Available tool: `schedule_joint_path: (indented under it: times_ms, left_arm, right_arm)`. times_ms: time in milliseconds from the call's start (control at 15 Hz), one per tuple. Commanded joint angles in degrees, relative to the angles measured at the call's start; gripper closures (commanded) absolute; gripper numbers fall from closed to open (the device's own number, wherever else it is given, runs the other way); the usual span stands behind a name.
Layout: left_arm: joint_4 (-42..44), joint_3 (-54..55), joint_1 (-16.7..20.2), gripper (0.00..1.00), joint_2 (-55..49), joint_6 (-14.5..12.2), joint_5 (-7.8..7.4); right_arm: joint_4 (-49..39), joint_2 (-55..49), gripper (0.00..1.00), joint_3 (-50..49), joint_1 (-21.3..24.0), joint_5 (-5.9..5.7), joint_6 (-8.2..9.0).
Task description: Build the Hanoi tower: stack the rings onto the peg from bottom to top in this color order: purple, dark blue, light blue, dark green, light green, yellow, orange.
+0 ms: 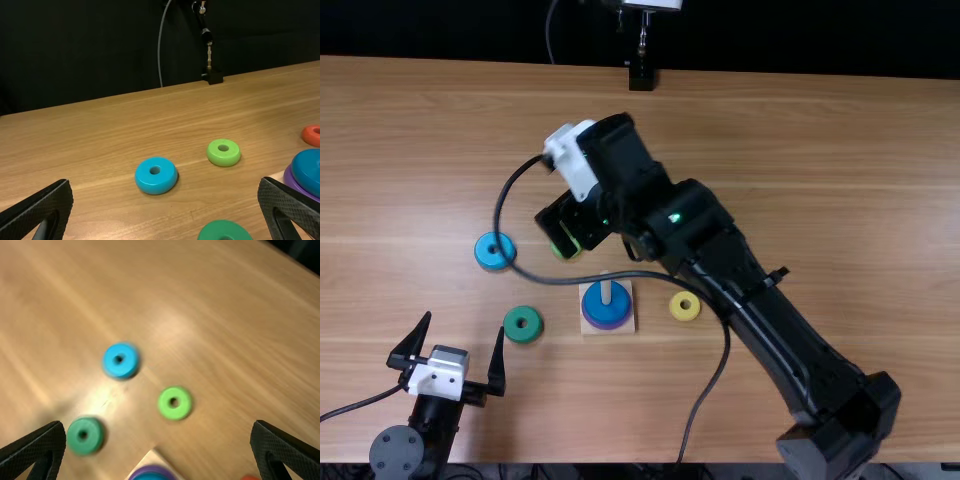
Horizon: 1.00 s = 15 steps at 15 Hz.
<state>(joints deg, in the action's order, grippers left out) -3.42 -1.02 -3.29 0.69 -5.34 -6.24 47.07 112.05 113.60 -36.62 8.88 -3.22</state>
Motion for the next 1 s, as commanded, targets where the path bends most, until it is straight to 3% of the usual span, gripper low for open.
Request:
schedule_joint_path:
  times_ms: [0,133,200,333,400,467,533,600,667,733,933]
  left_arm:
    - [-0.6,1.0,0.0,0.00,-0.7,-0.5,-1.04]
    - [-0.6,1.0,0.0,0.00,-0.7,-0.5,-1.04]
    - [-0.6,1.0,0.0,0.00,-0.7,-0.5,-1.04]
    - [-0.6,1.0,0.0,0.00,-0.7,-0.5,-1.04]
    - [-0.6,1.0,0.0,0.00,-0.7,-0.5,-1.04]
    - [-0.6,1.0,0.0,0.00,-0.7,-0.5,-1.04]
    - [-0.6,1.0,0.0,0.00,-0.7,-0.5,-1.04]
    - [-0.6,1.0,0.0,0.00,-0.7,-0.5,-1.04]
    - [-0.6,1.0,0.0,0.00,-0.7,-0.5,-1.04]
    - [-0.6,1.0,0.0,0.00,-0.7,-0.5,-1.04]
    - [-0.6,1.0,0.0,0.00,-0.7,-0.5,-1.04]
  right_arm:
    - [-4.3,-7.5,0.00,-4.9,5.5,-5.30,8.29]
    - [-16.3,-15.5,0.00,-15.4,9.6,-13.63,7.76]
    - [-23.2,-19.9,0.00,-21.1,11.5,-15.32,7.34]
    - [-35.5,-30.1,0.00,-32.7,16.6,-15.11,5.12]
    - [-39.9,-35.4,0.00,-38.4,18.8,-14.58,2.70]
    - [-42.9,-39.9,0.00,-44.3,20.6,-12.68,-0.89]
    - [-43.5,-44.3,0.00,-50.0,23.4,-9.10,-4.05]
    - [-43.6,-49.7,0.00,-57.1,27.6,-4.56,-5.85]
    - [-43.9,-55.6,0.00,-63.6,31.6,-0.13,-6.58]
    - [-43.8,-60.7,0.00,-68.1,33.7,0.92,-6.69]
    - [-46.1,-75.8,0.00,-85.9,34.3,0.50,-6.27]
